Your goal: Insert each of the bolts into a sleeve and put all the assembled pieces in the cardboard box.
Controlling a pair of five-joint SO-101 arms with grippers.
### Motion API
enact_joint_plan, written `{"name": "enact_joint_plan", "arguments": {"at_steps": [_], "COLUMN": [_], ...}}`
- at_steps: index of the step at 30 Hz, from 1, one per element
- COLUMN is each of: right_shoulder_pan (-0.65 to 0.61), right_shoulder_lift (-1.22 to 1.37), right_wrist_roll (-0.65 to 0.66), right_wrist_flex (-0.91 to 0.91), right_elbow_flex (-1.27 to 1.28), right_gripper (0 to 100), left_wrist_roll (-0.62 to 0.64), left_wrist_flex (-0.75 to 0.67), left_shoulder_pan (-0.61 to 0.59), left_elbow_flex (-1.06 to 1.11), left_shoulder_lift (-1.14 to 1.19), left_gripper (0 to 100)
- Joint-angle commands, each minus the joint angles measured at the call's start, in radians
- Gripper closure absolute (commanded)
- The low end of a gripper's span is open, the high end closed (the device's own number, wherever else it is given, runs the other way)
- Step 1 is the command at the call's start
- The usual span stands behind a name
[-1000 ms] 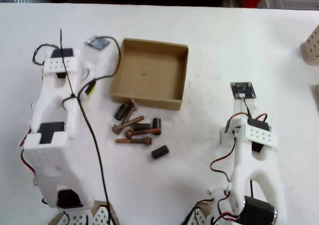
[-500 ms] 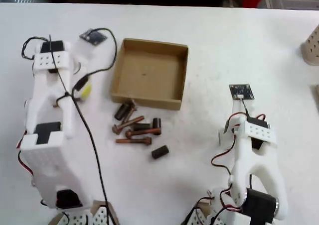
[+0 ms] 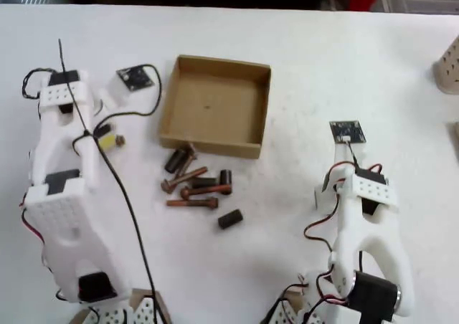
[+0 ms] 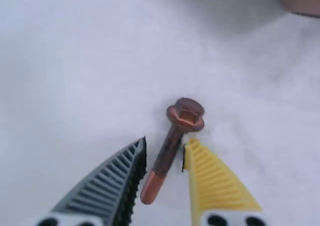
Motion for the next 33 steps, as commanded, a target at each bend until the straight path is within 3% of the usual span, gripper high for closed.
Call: {"name": "enact_joint_plan", "arguments": {"at_steps": [1,4,7,11,17,22,27,33], "right_shoulder_pan": [-0.008,-0.008,-0.008,-0.008,-0.008,-0.008,-0.010,-0.038], "right_shoulder_lift": [-0.004,-0.004,-0.004,-0.004,-0.004,-0.004,-0.005,-0.005], "right_wrist_roll": [0.003,0.003,0.003,0.003,0.003,0.003,0.003,-0.006], "right_wrist_flex": [-0.012,-0.012,-0.012,-0.012,-0.013,-0.013,-0.008,-0.005], "right_elbow_flex": [-0.044,-0.044,-0.044,-0.044,-0.044,-0.044,-0.046,-0.046], "right_gripper": [98.1,98.1,98.1,98.1,98.1,98.1,98.1,98.1], "left_wrist_roll": [-0.008,0.003,0.092,0.210,0.345,0.575,0.862,0.918], "left_wrist_flex": [-0.015,-0.017,-0.018,0.005,0.226,0.413,0.443,0.445], "left_shoulder_pan": [0.044,0.044,0.039,0.039,0.035,0.028,0.019,0.025], "left_elbow_flex": [-0.092,-0.167,-0.267,-0.384,-0.554,-0.770,-0.922,-0.898], "left_shoulder_lift": [0.065,0.151,0.231,0.288,0.289,0.289,0.288,0.254], "left_gripper": [85,85,85,97,98,98,98,98]}}
